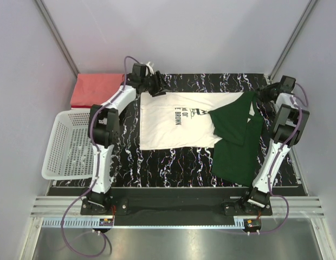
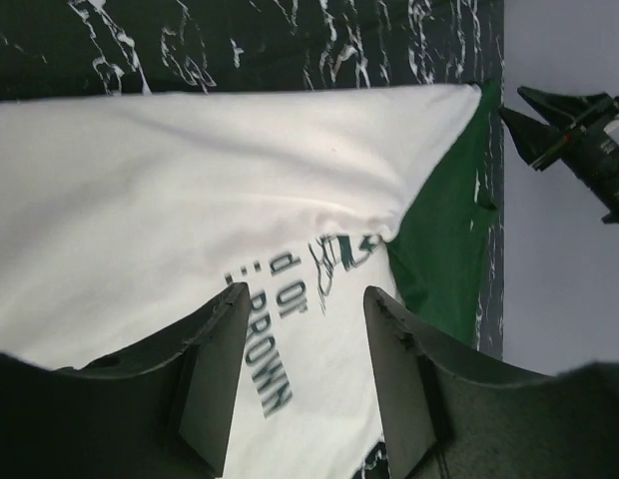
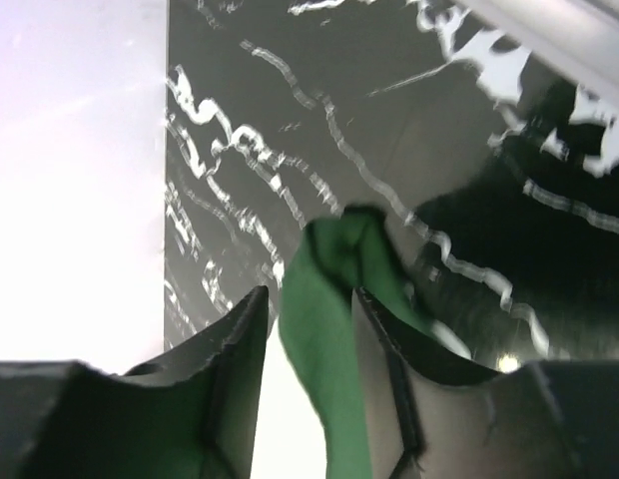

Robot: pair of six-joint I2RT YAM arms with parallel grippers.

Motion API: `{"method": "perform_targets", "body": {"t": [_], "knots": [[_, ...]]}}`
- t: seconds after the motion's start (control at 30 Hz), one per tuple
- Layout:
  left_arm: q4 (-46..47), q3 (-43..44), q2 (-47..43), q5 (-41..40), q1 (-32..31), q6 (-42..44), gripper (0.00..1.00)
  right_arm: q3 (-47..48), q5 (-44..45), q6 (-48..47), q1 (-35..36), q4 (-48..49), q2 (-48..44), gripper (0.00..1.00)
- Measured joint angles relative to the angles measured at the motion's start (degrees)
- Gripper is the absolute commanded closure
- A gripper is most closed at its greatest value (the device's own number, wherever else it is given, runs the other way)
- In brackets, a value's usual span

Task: Fold and stack the t-shirts
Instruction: Fold the tshirt

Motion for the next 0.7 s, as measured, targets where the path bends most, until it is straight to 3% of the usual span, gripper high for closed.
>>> {"method": "perform_targets", "body": {"t": [0.27, 0.47, 0.5, 0.7], "knots": [[-9.9, -21.3, -26.1, -4.4, -2.1, 10.8, 0.44, -2.3, -0.3, -3.1, -0.2, -10.3, -10.9, 0.39], [-14.7, -40.5, -43.0, -11.7, -6.6, 16.1, 0.41, -13.5, -2.1, -4.1, -0.3, -13.9, -24.0, 0.10], [-15.6, -43.7, -45.1, -12.6, -6.8, 16.4, 0.41, -15.9, -3.0, -4.3, -0.3, -14.7, -26.6, 0.01], [-17.5, -55.0, -47.6, -18.8, -6.2, 17.5, 0.43, -28.7, -8.4, -7.0, 1.6, -15.0, -38.6, 0.00]]}}
